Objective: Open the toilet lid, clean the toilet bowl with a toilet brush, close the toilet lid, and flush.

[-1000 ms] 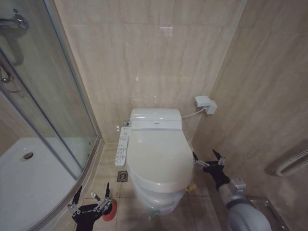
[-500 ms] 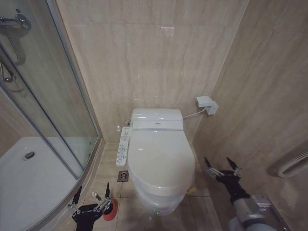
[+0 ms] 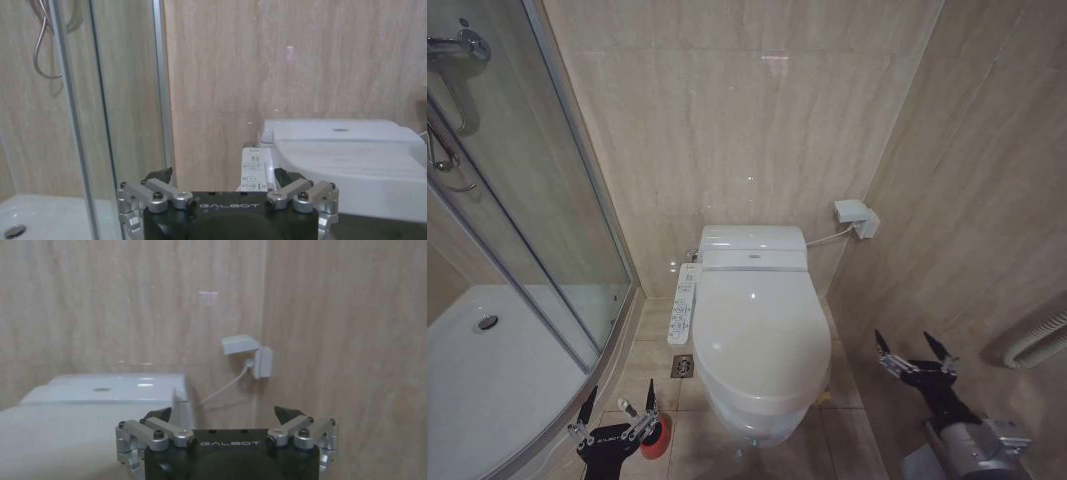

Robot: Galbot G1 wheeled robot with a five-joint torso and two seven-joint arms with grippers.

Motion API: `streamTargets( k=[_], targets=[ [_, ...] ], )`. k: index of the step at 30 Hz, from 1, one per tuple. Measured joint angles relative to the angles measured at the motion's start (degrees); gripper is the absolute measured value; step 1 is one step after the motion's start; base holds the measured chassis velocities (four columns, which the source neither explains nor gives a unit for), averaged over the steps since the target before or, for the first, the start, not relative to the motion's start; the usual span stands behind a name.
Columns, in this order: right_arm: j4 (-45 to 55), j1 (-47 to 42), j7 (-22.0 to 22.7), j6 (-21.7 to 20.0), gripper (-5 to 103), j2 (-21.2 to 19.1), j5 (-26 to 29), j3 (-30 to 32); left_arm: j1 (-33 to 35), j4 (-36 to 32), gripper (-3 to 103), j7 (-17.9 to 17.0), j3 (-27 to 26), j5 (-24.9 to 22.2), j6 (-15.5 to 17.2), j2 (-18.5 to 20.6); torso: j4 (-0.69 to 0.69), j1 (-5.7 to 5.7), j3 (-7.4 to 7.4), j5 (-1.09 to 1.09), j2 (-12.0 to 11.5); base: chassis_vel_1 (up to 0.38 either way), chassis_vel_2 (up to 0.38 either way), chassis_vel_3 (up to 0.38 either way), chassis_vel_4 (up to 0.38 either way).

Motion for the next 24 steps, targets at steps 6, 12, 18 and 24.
streamTargets(
  k=[6, 12, 18, 24],
  targets=[
    [0.6, 1.3, 1.4, 0.9, 100, -0.6, -1.8, -2.2, 0.0, 0.0, 99, 0.0, 0.0, 0.0, 0.0, 0.0, 0.01, 0.01, 0.0, -0.01, 0.0, 0.0, 0.0, 0.0, 0.0],
    [1.4, 0.1, 2.7, 0.9, 100, -1.8, -2.5, -1.9, 0.0, 0.0, 99, 0.0, 0.0, 0.0, 0.0, 0.0, 0.0, 0.01, 0.0, 0.0, 0.0, 0.0, 0.0, 0.0, 0.0],
    [2.4, -0.9, 3.7, 0.2, 100, -2.5, -3.1, -1.9, 0.0, 0.0, 99, 0.0, 0.0, 0.0, 0.0, 0.0, 0.0, 0.01, 0.0, -0.01, 0.0, 0.0, 0.0, 0.0, 0.0],
    [3.3, -1.1, 4.4, -0.1, 100, -1.4, -5.0, -2.6, 0.0, 0.0, 99, 0.0, 0.0, 0.0, 0.0, 0.0, 0.0, 0.01, 0.0, 0.0, 0.0, 0.0, 0.0, 0.0, 0.0]
  ],
)
